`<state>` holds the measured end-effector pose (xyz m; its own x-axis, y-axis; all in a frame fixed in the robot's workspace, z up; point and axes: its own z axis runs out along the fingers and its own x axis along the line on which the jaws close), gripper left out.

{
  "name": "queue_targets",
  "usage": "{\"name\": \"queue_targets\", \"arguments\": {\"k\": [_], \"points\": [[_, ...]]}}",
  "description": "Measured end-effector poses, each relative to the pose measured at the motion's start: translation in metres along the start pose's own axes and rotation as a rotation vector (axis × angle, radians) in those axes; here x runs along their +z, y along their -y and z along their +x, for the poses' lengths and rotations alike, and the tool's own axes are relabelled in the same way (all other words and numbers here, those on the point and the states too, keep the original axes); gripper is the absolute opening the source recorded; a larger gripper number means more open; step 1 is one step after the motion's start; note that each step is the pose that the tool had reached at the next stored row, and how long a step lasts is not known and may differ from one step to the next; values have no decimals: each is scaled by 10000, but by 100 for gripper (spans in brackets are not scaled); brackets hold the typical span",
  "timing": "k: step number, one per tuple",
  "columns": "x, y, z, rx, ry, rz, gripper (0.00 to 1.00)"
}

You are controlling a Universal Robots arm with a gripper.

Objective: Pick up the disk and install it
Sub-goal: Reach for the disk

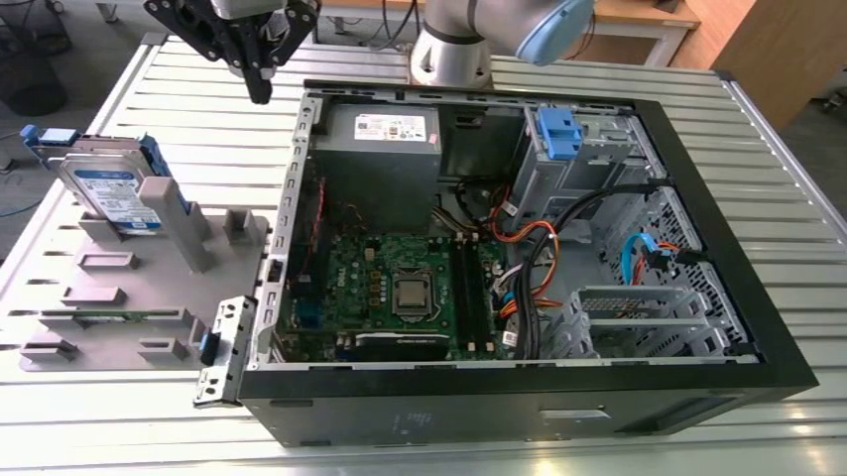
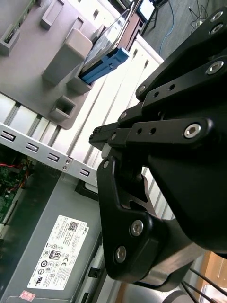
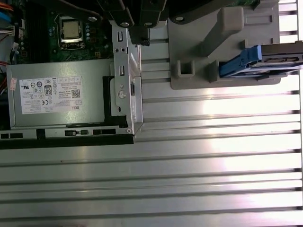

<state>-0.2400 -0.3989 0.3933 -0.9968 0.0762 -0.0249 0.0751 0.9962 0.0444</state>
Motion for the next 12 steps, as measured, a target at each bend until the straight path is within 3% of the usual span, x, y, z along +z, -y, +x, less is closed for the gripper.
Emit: {"name": "queue_targets", "arguments": {"k": [6,12], "points": [[-3,7,89,0,0,1,11],[-3,8,104,-1,0,0,11]]}}
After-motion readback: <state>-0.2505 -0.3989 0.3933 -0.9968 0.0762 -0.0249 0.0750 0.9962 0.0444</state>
